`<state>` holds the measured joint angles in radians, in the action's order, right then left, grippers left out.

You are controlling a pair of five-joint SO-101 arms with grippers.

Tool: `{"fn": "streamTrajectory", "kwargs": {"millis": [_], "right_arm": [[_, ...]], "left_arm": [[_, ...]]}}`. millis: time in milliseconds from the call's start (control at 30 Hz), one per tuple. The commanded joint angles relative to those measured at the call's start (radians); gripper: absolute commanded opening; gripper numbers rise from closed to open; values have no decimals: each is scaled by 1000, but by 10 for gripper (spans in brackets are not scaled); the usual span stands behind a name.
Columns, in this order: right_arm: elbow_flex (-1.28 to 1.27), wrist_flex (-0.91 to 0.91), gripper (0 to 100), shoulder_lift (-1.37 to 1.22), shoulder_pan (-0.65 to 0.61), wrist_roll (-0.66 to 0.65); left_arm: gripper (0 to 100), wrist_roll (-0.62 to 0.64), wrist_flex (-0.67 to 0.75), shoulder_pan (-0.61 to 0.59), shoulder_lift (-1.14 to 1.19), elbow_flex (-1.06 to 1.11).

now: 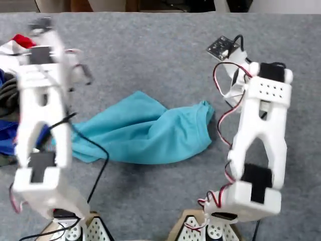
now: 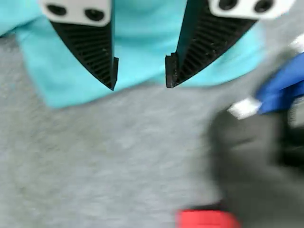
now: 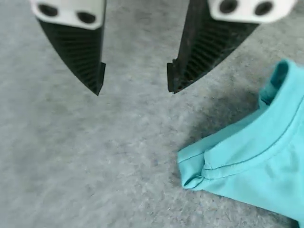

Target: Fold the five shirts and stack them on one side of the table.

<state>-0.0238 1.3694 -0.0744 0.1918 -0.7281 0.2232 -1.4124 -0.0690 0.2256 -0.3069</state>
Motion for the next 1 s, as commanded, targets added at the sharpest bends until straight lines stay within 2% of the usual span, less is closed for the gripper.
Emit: {"fn": "streamTrajectory", "kwargs": {"millis": [0,133,300,500,633,833,967], "right_arm": [[4,-15,228,-74,19,80],[4,-15,228,-128,21,92],[4,-17,228,-145,19,92],[4,-43,228,-143,19,126],[4,-40,228,-140,21,126],[4,-41,228,-139,18,126],[4,-41,228,-139,12,126]], "left_arm": [[173,84,192,104,151,-72],[172,155,270,166,318,-184],[171,222,230,238,469,-379],[171,224,215,302,634,-491],[140,216,137,302,679,-493],[16,133,-14,267,688,-493],[19,129,-43,236,677,-519]]}}
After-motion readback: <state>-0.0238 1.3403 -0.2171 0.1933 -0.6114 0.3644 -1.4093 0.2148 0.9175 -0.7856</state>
